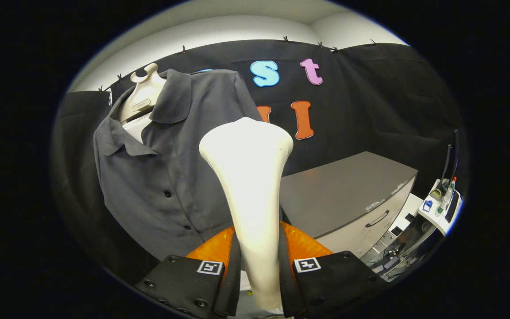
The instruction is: Iron the clothes twice with a garment steamer, once on the left side and once on the right side.
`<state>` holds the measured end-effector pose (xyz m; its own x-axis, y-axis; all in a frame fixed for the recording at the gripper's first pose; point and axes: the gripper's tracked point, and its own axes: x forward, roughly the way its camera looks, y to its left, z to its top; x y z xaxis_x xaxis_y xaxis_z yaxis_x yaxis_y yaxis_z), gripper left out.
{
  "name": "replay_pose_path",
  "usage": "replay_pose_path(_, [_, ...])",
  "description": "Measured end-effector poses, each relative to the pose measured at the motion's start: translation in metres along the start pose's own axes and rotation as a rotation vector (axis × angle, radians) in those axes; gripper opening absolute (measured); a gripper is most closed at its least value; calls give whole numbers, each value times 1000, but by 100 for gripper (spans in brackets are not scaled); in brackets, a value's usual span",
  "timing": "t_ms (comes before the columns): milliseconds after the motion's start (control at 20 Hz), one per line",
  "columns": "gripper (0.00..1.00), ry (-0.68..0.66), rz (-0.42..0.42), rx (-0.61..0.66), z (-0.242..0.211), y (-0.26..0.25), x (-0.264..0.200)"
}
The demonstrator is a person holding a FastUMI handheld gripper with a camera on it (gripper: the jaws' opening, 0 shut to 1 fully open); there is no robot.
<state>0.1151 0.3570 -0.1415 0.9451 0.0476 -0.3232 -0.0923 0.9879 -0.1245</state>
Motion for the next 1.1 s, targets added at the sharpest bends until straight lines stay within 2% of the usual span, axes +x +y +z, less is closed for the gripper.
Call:
replay_pose_path(600, [45, 75, 156, -61, 4, 54, 50])
replay_pose_path(1100, [45, 140, 212, -93, -16, 63, 77])
